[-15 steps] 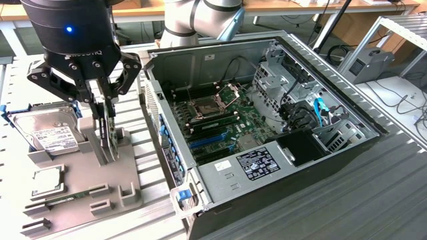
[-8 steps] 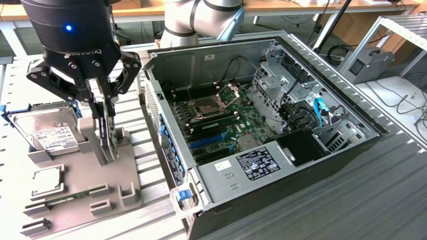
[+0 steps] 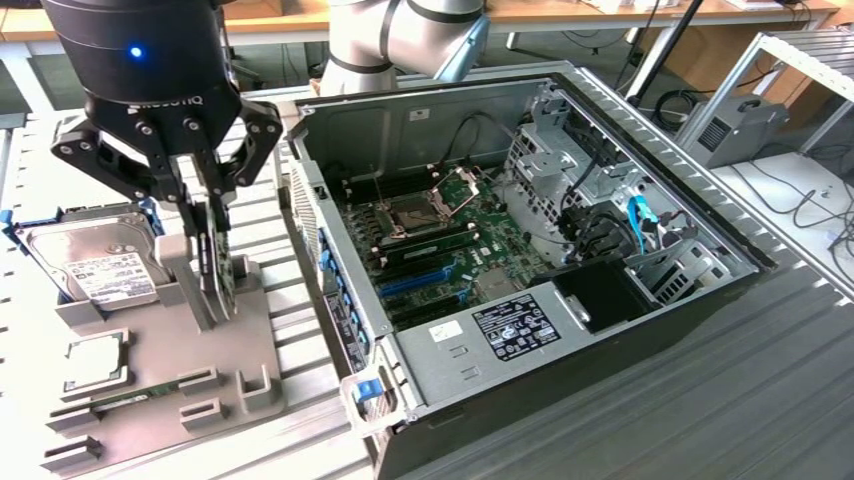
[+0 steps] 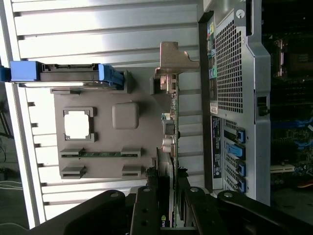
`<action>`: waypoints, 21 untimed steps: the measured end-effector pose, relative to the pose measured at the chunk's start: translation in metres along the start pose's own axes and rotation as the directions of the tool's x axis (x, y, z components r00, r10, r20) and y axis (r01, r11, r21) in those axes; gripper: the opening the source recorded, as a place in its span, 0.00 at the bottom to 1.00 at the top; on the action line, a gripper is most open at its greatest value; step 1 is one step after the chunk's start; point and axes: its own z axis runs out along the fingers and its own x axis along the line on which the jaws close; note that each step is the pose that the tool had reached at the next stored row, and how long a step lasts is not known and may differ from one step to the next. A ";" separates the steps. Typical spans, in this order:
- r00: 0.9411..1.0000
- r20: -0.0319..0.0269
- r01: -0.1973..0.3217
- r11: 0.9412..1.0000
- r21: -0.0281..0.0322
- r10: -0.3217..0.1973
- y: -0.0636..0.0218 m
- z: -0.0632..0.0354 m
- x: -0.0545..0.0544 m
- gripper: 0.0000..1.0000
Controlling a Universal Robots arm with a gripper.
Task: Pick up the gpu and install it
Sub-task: 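Pick up the gpu and move the gpu toward the slot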
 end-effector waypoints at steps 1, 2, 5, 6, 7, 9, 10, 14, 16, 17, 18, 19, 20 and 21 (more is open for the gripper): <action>1.000 0.000 0.000 1.000 0.000 0.000 0.0000 -0.0002 0.000 0.26; 1.000 0.000 0.000 1.000 0.000 0.000 0.0000 -0.0007 0.000 0.26; 1.000 0.000 0.000 1.000 0.000 0.000 -0.0001 -0.0018 0.000 0.26; 1.000 0.000 0.000 1.000 0.000 0.000 -0.0001 -0.0021 0.000 0.26; 1.000 0.000 0.000 1.000 0.000 0.000 -0.0001 -0.0024 0.000 0.26; 1.000 0.000 0.000 1.000 0.000 0.000 -0.0002 -0.0031 0.000 0.26; 1.000 0.000 0.000 1.000 0.000 0.000 -0.0002 -0.0034 0.000 0.26; 1.000 0.000 0.000 1.000 0.000 0.000 -0.0003 -0.0048 0.000 0.26; 1.000 0.000 0.000 1.000 0.000 0.000 -0.0003 -0.0056 0.000 0.26; 1.000 0.000 0.000 1.000 0.000 0.000 -0.0003 -0.0062 0.000 0.26; 1.000 0.000 0.000 1.000 0.000 0.000 -0.0004 -0.0065 0.000 0.26; 1.000 0.000 0.000 1.000 0.000 0.000 -0.0004 -0.0069 0.000 0.26; 1.000 0.000 0.000 1.000 0.000 0.000 -0.0004 -0.0073 0.000 0.26; 1.000 0.000 0.000 1.000 0.000 0.000 -0.0004 -0.0077 0.000 0.26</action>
